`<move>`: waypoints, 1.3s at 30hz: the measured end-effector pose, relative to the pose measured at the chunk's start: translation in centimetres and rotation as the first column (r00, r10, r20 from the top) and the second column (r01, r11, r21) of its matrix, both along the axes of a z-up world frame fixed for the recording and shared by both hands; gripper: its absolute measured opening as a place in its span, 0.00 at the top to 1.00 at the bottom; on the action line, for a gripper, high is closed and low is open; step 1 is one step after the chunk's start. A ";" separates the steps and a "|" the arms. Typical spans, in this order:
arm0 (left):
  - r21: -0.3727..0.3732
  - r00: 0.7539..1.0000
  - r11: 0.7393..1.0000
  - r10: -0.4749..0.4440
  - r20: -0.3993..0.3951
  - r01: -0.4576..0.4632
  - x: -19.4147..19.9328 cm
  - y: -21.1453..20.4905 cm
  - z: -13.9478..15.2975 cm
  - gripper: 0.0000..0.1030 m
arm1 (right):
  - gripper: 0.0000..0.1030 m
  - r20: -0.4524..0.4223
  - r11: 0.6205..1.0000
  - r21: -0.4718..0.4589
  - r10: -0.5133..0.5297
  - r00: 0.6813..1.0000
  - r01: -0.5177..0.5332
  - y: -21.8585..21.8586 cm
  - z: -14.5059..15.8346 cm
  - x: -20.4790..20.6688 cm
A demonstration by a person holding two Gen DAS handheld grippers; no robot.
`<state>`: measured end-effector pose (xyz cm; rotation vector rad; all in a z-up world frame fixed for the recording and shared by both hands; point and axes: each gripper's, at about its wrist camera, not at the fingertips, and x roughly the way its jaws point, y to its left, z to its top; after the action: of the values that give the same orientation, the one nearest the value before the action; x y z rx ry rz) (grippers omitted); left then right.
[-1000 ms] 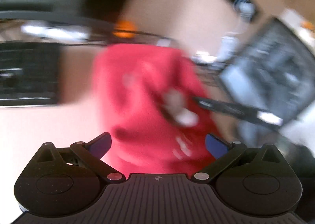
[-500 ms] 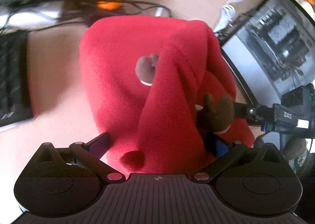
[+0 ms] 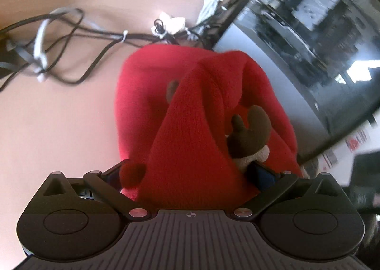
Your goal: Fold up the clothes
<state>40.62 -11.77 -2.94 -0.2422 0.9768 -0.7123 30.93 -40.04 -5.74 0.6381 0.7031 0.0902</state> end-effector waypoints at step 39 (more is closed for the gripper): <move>-0.033 0.965 0.991 0.133 0.224 -0.129 -1.0 2.2 4.7 0.02 | 0.04 0.074 0.955 -0.287 -0.055 0.996 0.074 -0.8 4.2 -0.6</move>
<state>39.57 -9.54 1.75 -0.2339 0.7307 -0.6128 30.32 -40.81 -1.49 0.3745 0.6172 -0.0525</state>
